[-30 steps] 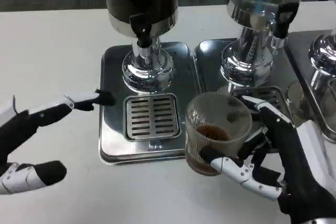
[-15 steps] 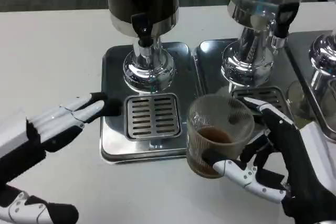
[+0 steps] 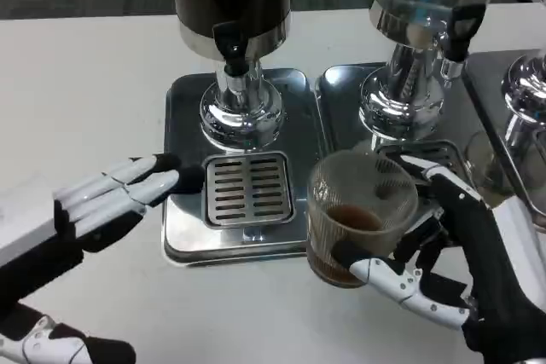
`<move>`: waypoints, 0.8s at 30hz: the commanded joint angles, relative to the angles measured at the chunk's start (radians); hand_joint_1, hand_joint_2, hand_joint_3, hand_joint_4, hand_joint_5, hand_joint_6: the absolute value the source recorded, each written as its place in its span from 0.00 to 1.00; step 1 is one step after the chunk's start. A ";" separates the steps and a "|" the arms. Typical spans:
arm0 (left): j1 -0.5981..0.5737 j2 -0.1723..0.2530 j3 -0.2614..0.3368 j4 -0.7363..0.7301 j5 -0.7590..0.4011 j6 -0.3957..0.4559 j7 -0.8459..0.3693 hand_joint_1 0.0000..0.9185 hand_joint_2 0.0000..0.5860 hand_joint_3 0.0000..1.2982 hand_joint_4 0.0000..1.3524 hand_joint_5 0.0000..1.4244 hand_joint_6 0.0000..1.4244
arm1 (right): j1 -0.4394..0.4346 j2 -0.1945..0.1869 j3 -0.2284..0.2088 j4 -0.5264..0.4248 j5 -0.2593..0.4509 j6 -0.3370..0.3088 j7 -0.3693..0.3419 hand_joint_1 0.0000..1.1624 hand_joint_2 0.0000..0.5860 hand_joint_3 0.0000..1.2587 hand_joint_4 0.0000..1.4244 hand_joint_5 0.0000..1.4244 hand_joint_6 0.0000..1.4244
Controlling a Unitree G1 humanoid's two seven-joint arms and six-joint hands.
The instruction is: Grasp the cup under the faucet to collect the drink, then remove the cup.
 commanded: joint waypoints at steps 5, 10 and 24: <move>0.004 0.043 -0.030 0.019 0.025 -0.005 0.063 0.00 0.18 0.00 0.00 0.00 0.03 | -0.007 0.004 -0.007 -0.040 0.014 -0.033 0.002 0.60 0.41 0.47 0.52 0.63 0.71; 0.007 0.052 -0.042 0.020 0.029 -0.004 0.082 0.00 0.18 0.00 0.00 0.00 0.03 | -0.009 0.007 -0.009 -0.039 0.017 -0.032 0.005 0.60 0.41 0.47 0.52 0.63 0.71; 0.022 0.047 -0.063 -0.003 0.061 0.006 0.129 0.00 0.18 0.01 0.00 0.00 0.03 | 0.009 -0.007 -0.029 -0.030 0.040 -0.063 0.000 0.61 0.41 0.48 0.52 0.63 0.73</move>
